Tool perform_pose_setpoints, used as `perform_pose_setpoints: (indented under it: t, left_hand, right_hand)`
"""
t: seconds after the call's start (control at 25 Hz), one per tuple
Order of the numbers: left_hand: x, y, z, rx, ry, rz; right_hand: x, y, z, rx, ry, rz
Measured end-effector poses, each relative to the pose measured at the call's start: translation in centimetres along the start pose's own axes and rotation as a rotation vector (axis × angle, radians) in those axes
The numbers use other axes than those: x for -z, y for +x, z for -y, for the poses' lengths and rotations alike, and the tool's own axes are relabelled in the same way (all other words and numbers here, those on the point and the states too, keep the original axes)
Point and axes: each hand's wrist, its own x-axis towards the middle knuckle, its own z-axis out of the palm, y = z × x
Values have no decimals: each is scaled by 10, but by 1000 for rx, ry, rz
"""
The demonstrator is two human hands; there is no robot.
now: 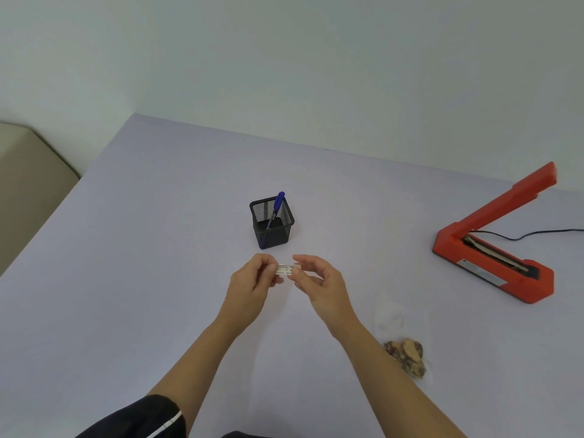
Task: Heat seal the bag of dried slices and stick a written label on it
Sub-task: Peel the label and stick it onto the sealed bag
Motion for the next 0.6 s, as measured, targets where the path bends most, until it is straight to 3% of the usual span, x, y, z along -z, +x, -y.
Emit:
perform_pose_setpoints:
  t: [0.2, 0.6]
  left_hand:
    - [11, 1, 0, 28, -1, 114]
    - [15, 3, -3, 17, 6, 80]
  right_hand:
    - [6, 2, -1, -10, -65, 95]
    - [8, 3, 0, -20, -157, 172]
